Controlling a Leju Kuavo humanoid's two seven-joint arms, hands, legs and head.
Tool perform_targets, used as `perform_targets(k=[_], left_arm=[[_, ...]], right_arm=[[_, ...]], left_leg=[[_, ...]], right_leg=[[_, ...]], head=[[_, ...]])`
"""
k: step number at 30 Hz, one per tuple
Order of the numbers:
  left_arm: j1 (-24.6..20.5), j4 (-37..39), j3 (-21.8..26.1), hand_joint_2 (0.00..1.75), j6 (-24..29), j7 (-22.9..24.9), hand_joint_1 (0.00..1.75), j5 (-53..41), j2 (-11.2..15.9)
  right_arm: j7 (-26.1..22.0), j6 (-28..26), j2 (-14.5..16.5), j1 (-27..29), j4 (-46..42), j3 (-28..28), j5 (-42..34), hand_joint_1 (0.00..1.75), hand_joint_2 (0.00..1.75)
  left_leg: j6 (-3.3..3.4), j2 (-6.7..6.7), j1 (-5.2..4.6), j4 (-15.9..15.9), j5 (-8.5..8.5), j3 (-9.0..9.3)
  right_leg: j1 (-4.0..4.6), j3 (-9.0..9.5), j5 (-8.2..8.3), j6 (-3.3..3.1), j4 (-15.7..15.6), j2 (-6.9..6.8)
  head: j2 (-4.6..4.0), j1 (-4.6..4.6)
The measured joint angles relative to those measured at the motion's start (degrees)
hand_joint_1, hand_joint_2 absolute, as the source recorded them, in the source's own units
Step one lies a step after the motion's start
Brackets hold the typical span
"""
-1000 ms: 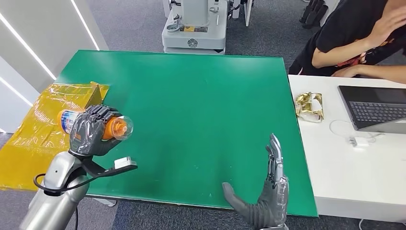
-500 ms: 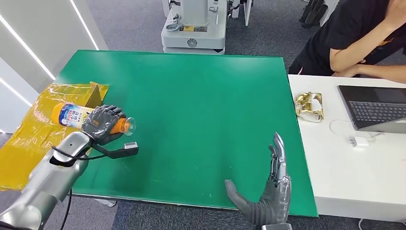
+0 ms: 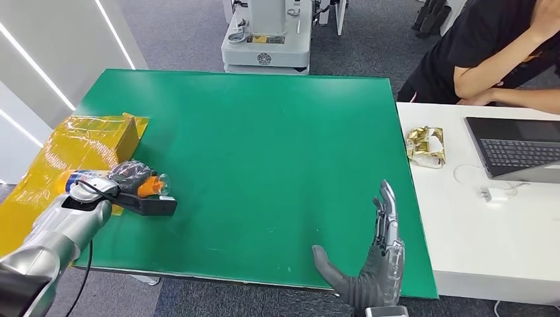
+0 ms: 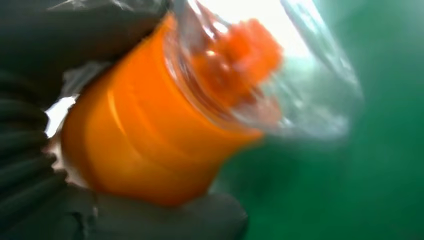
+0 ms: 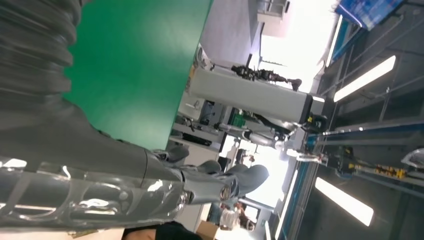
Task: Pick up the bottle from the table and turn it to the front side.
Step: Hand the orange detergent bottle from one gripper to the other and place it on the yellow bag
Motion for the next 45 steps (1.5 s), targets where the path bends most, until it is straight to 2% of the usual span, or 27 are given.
perform_targets(k=[3,8,9,12,13,21,35,45], left_arm=[[-1.66,1.44,-1.84,1.75,-3.13,-1.65,1.75,-0.43,1.08],[-2.56,2.84,-3.57,1.75,-3.39,-2.23,1.75,-0.28,1.78],[-2.63,3.03,-3.7,1.75,-3.16,-2.23,1.7,-0.12,1.79],[-2.63,3.42,-4.18,1.75,-1.61,-2.18,0.39,0.66,1.79],[-2.54,3.48,-4.34,1.75,-0.84,-2.14,0.0,0.97,1.79],[-1.49,3.55,-4.52,1.75,3.42,-2.05,0.0,3.39,1.8],[-0.95,3.07,-4.61,1.75,1.87,-3.51,0.0,5.88,2.78],[2.53,-3.81,-4.64,1.75,4.5,-1.78,0.0,10.02,5.13]], right_arm=[[-0.26,-0.18,0.0,-0.01,0.1,0.01,-0.35,0.0,1.75],[-0.27,-0.54,0.02,-0.04,0.5,0.07,-0.4,0.0,1.75],[-0.27,-0.69,0.02,-0.04,0.52,0.08,-0.39,0.0,1.75],[-0.2,-1.07,0.01,-0.06,0.52,0.15,-0.39,0.0,1.75],[-0.12,-1.14,0.0,-0.07,0.52,0.18,-0.41,0.0,1.75],[0.66,-1.22,-0.01,-0.34,0.77,0.51,-0.93,0.0,1.75],[1.5,-1.05,-0.02,-1.82,2.64,1.46,-1.03,0.0,1.75],[2.27,-1.01,-0.02,-1.82,2.82,1.35,-0.3,0.0,1.75]], left_leg=[[-0.01,0.04,0.0,-0.01,0.0,0.03],[-0.01,-0.01,0.0,-0.01,0.01,0.05],[-0.01,-0.01,0.0,-0.01,0.01,0.05],[-0.01,-0.02,0.0,-0.01,0.0,0.05],[-0.01,-0.03,-0.01,-0.01,0.0,0.05],[-0.01,-0.04,-0.01,-0.01,0.0,0.14],[-0.04,0.0,-0.01,-0.02,-0.02,0.32],[-0.04,0.0,0.0,-0.02,-0.02,0.27]], right_leg=[[0.0,0.01,0.01,-0.01,0.01,0.02],[0.0,0.04,0.01,-0.01,0.01,-0.03],[0.0,0.04,0.01,-0.01,0.01,-0.04],[0.0,0.05,0.01,-0.01,0.01,-0.05],[0.0,0.06,0.01,-0.01,0.01,-0.06],[0.0,0.16,0.0,0.0,0.02,-0.08],[0.0,0.3,0.0,-0.01,0.02,-0.04],[0.01,0.22,-0.02,-0.02,0.01,-0.02]], head=[[0.0,-0.01],[0.0,0.0],[0.0,0.0],[0.0,0.0],[0.0,0.0],[0.0,-0.01],[0.0,-0.01],[0.0,-0.01]])
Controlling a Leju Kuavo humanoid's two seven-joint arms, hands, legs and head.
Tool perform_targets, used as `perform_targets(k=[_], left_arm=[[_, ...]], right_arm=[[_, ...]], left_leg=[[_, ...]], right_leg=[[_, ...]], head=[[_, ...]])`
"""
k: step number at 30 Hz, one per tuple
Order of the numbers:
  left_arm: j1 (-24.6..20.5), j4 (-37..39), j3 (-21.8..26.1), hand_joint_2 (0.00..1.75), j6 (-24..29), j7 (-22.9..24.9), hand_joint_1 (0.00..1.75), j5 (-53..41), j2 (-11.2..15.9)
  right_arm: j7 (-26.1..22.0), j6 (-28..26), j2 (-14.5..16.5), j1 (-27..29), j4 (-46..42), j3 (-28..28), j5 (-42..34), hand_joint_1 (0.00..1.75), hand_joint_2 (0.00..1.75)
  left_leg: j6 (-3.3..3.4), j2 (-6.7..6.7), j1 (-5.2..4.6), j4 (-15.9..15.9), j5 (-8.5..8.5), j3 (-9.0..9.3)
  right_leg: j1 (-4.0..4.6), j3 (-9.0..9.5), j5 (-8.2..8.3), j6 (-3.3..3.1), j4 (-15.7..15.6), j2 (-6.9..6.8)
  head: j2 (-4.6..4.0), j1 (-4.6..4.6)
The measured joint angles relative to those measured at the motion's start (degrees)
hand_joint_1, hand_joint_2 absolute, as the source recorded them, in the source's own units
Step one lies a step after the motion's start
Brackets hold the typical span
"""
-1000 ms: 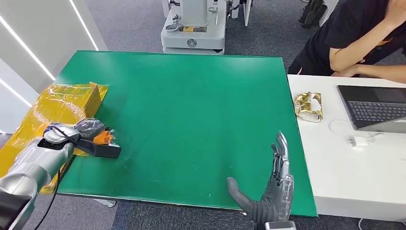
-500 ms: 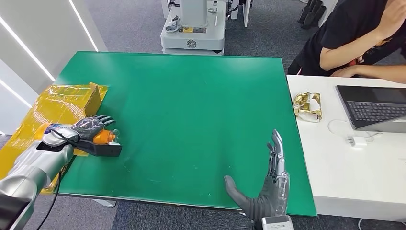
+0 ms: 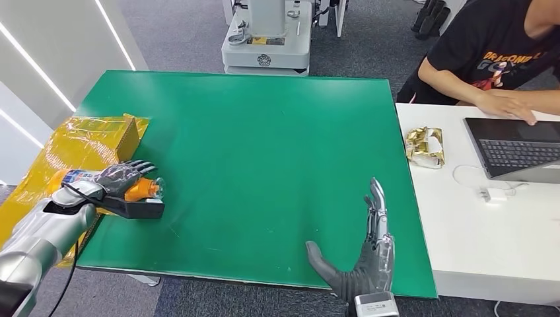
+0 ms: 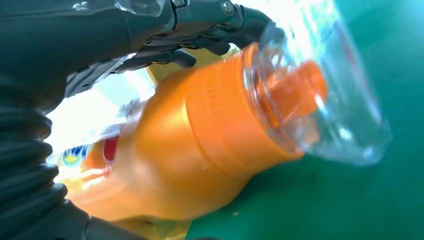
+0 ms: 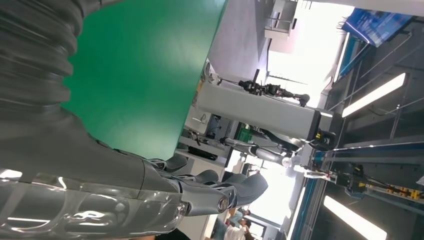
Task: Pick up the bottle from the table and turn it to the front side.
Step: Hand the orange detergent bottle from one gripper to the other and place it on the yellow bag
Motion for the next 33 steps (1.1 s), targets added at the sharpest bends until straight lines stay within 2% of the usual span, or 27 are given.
perform_targets(k=[9,16,20,23,25,27,30,33], left_arm=[[3.11,-11.4,0.15,1.75,1.42,2.67,0.0,1.08,3.43],[5.39,-22.15,1.03,1.75,-3.49,3.84,0.0,2.04,6.86],[7.08,-28.61,2.43,1.75,-6.4,3.84,0.0,4.53,9.76],[9.15,-33.53,4.97,1.75,-5.36,2.37,0.0,9.03,10.92],[10.8,-36.23,7.72,1.75,-1.95,1.54,0.0,12.16,9.77],[11.91,-37.8,10.44,1.75,2.47,1.91,0.0,14.97,7.01],[13.59,-38.39,14.69,1.75,8.27,1.07,0.0,24.76,0.03],[17.01,-39.32,18.94,1.75,7.08,-2.23,0.0,44.31,-8.91]], right_arm=[[0.57,-1.13,0.0,1.16,-0.79,-0.69,0.8,0.0,1.75],[0.88,-1.43,0.0,2.17,-1.54,-1.29,1.19,0.0,1.75],[0.89,-1.79,0.0,2.56,-1.88,-1.42,1.27,0.0,1.75],[1.05,-2.03,0.0,2.94,-2.26,-1.62,1.28,0.0,1.75],[1.29,-2.03,0.0,3.16,-2.57,-1.75,1.4,0.0,1.75],[1.5,-2.02,0.0,3.33,-2.89,-1.81,1.8,0.0,1.75],[1.57,-2.15,0.01,3.42,-3.13,-1.82,2.5,0.0,1.75],[0.85,-2.86,0.01,3.35,-3.01,-1.66,2.22,0.0,1.75]], left_leg=[[-0.03,0.02,0.0,0.0,-0.02,-0.03],[-0.03,0.02,0.01,0.0,-0.03,-0.07],[-0.03,0.05,0.01,0.0,-0.03,-0.07],[-0.03,0.01,0.0,0.0,-0.03,-0.08],[-0.04,-0.02,-0.01,0.0,-0.04,-0.1],[-0.05,-0.04,-0.03,0.0,-0.06,-0.1],[-0.03,-0.06,-0.09,0.01,-0.07,-0.06],[0.02,-0.02,-0.17,0.01,-0.11,-0.01]], right_leg=[[0.0,-0.03,-0.01,0.0,-0.01,0.02],[0.0,-0.07,-0.02,-0.02,0.0,0.03],[0.01,-0.1,-0.02,-0.02,0.0,0.06],[0.0,-0.11,-0.05,0.0,-0.02,0.02],[-0.01,-0.11,-0.06,0.02,-0.05,-0.01],[-0.03,-0.08,-0.07,0.03,-0.08,-0.02],[-0.08,0.01,-0.05,0.04,-0.11,-0.04],[-0.16,0.07,-0.03,0.08,-0.13,-0.02]], head=[[0.0,0.0],[0.0,0.01],[0.0,0.0],[0.0,0.0],[0.0,0.01],[0.0,0.01],[0.0,0.02],[0.0,0.01]])
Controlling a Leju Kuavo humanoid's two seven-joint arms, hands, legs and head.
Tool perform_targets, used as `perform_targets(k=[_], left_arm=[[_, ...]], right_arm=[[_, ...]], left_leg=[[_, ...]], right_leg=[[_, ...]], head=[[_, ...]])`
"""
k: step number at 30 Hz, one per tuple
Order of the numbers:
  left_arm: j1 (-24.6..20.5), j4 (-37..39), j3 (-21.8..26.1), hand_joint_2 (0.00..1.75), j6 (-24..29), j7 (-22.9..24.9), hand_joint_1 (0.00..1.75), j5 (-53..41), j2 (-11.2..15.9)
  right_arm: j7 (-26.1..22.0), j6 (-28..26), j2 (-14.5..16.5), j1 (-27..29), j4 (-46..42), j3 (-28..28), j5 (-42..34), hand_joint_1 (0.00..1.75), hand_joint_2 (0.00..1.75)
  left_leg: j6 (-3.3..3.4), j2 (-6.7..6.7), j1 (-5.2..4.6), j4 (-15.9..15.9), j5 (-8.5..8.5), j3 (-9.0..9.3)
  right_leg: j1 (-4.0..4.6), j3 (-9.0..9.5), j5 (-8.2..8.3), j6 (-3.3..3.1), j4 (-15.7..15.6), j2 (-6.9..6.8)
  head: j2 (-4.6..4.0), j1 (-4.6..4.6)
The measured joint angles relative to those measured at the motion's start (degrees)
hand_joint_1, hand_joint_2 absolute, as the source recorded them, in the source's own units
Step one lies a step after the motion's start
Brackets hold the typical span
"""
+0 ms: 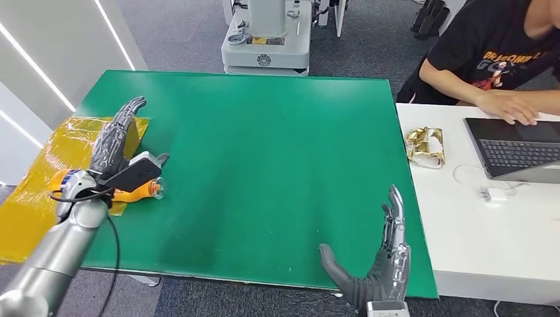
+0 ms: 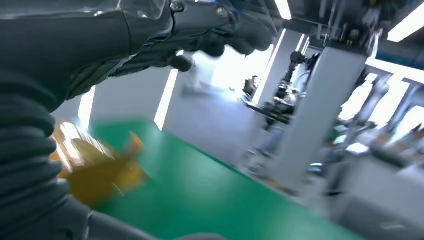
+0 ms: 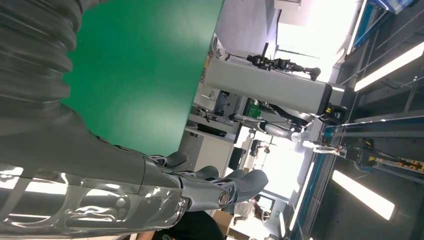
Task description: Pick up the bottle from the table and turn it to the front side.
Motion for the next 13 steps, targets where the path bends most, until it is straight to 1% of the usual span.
perform_targets(k=[2,3,5,7,9,11,12,13], left_arm=[[3.15,-1.36,1.89,1.75,-1.9,-1.47,0.0,14.12,-5.93],[4.68,-2.09,2.31,1.75,-2.47,-1.91,0.0,19.05,-8.36],[7.43,-3.9,2.52,1.75,-3.92,-2.81,0.0,26.79,-12.54],[9.79,-6.1,2.45,1.75,-5.3,-3.82,0.0,33.05,-16.14],[11.74,-8.31,2.21,1.75,-5.22,-4.87,0.0,36.55,-19.3],[13.32,-10.51,1.53,1.75,-4.13,-6.24,0.0,37.9,-22.13],[13.99,-11.5,1.04,1.75,-3.38,-7.07,0.0,38.02,-23.31],[14.34,-12.02,0.76,1.75,-2.96,-7.52,0.0,38.05,-23.9]], right_arm=[[-0.64,-0.45,-0.06,-0.17,0.27,0.25,-0.77,0.0,1.75],[-0.87,-0.52,-0.11,-0.27,0.42,0.36,-1.16,0.0,1.75],[-1.29,-0.38,-0.28,-0.53,0.75,0.59,-1.85,0.0,1.75],[-1.64,-0.2,-0.48,-0.83,1.09,0.9,-2.26,0.0,1.75],[-1.9,-0.34,-0.69,-1.08,1.37,1.26,-2.43,0.0,1.75],[-2.14,-0.76,-0.96,-1.24,1.58,1.63,-2.61,0.0,1.75],[-2.25,-1.02,-1.09,-1.27,1.67,1.8,-2.69,0.0,1.75],[-2.3,-1.17,-1.16,-1.28,1.71,1.89,-2.73,0.0,1.75]], left_leg=[[0.08,0.03,-0.05,0.0,-0.06,0.01],[0.11,0.04,-0.06,0.01,-0.09,0.0],[0.16,0.03,-0.06,0.02,-0.13,-0.01],[0.2,-0.01,-0.07,0.02,-0.16,-0.01],[0.24,-0.03,-0.07,0.02,-0.19,-0.02],[0.26,-0.02,-0.07,0.02,-0.21,-0.03],[0.27,-0.02,-0.07,0.02,-0.22,-0.03],[0.28,-0.02,-0.07,0.02,-0.22,-0.03]], right_leg=[[-0.04,0.01,0.0,0.02,-0.01,0.03],[-0.04,0.0,-0.01,0.03,-0.02,0.04],[-0.05,0.0,-0.05,0.09,-0.04,0.04],[-0.05,0.01,-0.1,0.16,-0.04,0.0],[-0.05,0.01,-0.12,0.19,-0.05,-0.02],[-0.05,0.01,-0.13,0.19,-0.05,-0.03],[-0.05,0.01,-0.14,0.19,-0.05,-0.03],[-0.05,0.01,-0.14,0.19,-0.05,-0.03]], head=[[0.0,0.01],[0.0,0.01],[0.0,0.0],[0.0,0.01],[0.0,0.01],[0.0,0.01],[0.0,0.01],[0.0,0.01]])
